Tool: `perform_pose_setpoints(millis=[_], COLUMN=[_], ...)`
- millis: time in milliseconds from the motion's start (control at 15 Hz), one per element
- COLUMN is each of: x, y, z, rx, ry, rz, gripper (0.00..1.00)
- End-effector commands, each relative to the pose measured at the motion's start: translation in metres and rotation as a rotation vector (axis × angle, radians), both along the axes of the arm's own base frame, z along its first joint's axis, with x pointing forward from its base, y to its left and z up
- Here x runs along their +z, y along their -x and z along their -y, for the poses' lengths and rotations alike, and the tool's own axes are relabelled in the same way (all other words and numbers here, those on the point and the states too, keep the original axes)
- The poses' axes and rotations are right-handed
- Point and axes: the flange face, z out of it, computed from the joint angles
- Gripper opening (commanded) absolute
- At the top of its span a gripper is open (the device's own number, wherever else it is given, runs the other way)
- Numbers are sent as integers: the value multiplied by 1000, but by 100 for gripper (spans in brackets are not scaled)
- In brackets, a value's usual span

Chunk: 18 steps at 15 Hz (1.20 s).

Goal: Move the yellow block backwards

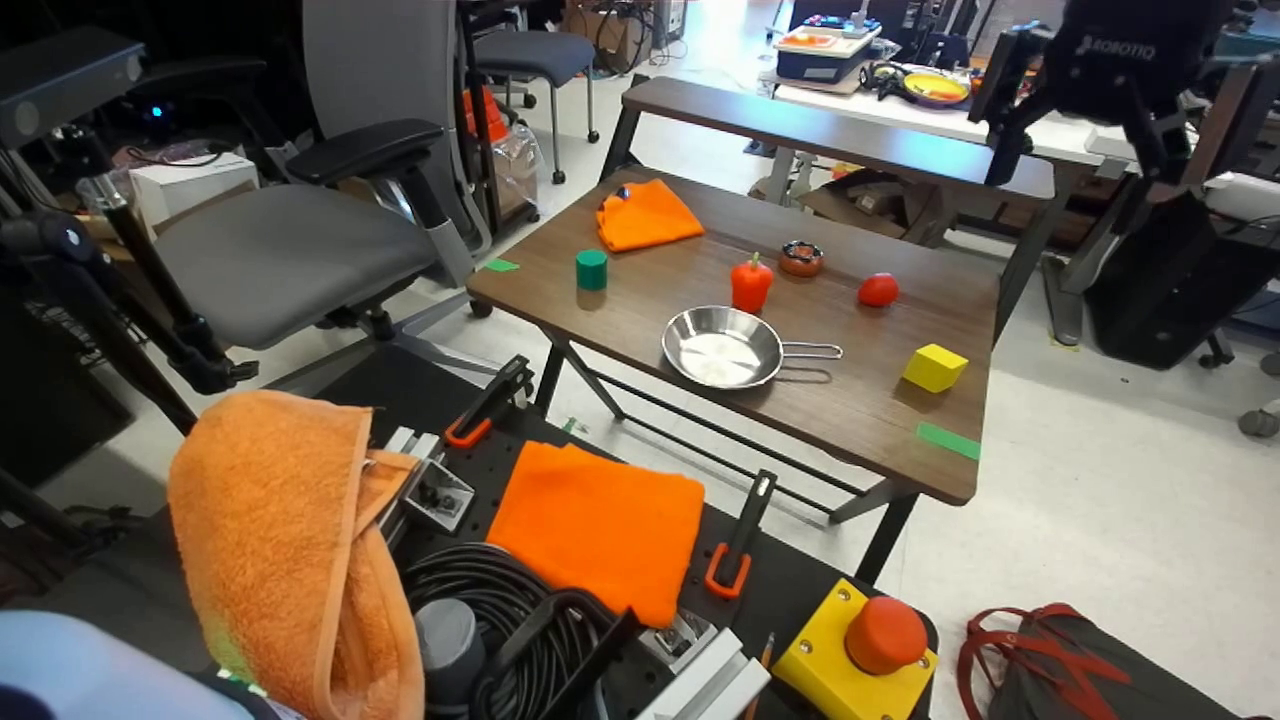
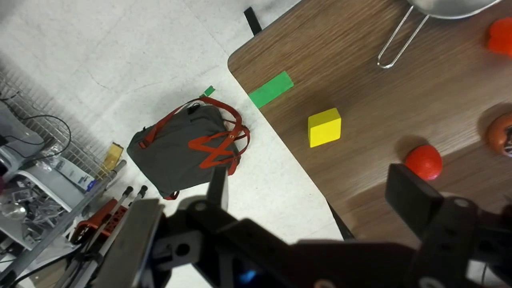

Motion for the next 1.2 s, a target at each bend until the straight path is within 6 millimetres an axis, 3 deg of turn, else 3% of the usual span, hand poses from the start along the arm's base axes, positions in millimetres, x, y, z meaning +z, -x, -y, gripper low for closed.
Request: perform_pose_setpoints(millis=[0,267,800,1133], x=[-37,-81,-145,-190], y=[-32,-63,-123,-138], z=[6,3,2,6], rx=[-56,-96,-251,-315], ry=[1,-30,-77,-47], rz=[29,50,32,-63], gripper=[100,100,100,100])
